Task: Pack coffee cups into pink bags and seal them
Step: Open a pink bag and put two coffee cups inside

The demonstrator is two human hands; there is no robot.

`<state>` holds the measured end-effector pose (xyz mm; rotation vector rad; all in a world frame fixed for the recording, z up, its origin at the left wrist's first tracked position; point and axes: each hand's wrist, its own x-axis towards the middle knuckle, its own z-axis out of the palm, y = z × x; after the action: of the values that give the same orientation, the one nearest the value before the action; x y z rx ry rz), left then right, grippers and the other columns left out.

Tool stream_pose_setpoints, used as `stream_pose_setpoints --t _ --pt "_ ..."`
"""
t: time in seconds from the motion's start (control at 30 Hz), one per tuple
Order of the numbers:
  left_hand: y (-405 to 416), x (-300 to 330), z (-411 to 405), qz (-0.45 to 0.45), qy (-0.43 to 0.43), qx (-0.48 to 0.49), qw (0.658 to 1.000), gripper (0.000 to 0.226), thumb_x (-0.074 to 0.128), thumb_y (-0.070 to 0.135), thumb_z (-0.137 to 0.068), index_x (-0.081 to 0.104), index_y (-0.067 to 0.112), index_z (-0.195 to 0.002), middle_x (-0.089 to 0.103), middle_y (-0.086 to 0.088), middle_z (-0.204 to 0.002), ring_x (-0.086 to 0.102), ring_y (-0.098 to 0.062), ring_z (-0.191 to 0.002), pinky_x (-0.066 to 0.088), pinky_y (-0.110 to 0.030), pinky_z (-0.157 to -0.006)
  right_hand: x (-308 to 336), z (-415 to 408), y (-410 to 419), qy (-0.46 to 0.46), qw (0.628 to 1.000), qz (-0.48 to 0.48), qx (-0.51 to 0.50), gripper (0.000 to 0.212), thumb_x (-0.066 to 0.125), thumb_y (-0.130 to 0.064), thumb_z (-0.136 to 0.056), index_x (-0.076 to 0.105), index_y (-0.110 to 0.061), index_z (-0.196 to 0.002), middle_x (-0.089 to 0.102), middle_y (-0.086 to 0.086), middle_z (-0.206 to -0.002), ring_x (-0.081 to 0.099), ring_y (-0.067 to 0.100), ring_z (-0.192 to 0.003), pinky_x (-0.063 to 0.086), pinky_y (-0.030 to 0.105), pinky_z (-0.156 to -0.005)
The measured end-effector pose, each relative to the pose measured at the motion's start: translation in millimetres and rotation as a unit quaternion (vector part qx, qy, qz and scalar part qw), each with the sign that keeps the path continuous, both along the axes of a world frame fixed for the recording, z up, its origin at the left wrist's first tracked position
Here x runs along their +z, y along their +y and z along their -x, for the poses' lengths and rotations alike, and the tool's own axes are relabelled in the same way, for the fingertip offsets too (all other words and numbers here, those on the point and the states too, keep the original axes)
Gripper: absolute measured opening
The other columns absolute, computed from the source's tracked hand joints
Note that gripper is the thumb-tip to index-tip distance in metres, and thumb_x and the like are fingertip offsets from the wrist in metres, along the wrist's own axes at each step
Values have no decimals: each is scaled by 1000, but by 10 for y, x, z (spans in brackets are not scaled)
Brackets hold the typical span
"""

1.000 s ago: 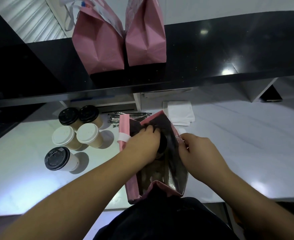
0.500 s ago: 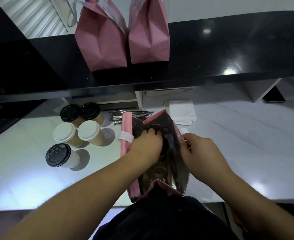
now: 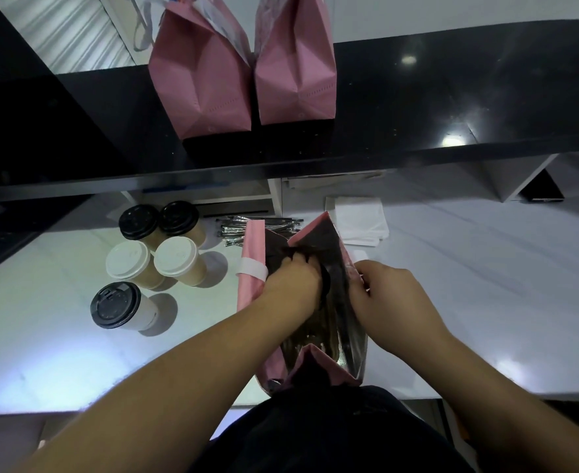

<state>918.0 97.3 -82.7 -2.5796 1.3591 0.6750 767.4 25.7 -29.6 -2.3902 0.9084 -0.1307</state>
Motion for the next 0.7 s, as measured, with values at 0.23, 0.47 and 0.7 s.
stream_pose_setpoints --t 0.23,0.47,0.7 --pt "137 694 -1 296 11 13 955 27 56 25 -97 63 21 -123 69 -2 -115 66 -22 -102 50 -32 -77 14 -42 5 -16 1000 -6 -7 37 41 -29 -104 47 -23 -68 55 -3 -59 53 20 -56 33 33 -48" --pt "1275 504 -960 376 -51 234 895 49 66 23 -93 54 20 -140 59 3 -131 58 -20 -122 51 -39 -100 -41 -46 -8 -41 999 -5 -23 40 46 -30 -103 50 -22 -64 55 -3 -51 52 16 -48 34 32 -44" --pt "2276 -6 -1568 129 -79 400 904 74 73 52 -81 52 10 -138 50 -16 -140 47 -38 -130 48 -50 -98 -58 -118 -6 -33 999 18 -16 36 49 -35 -101 60 -23 -69 62 -6 -55 56 12 -51 42 31 -46"
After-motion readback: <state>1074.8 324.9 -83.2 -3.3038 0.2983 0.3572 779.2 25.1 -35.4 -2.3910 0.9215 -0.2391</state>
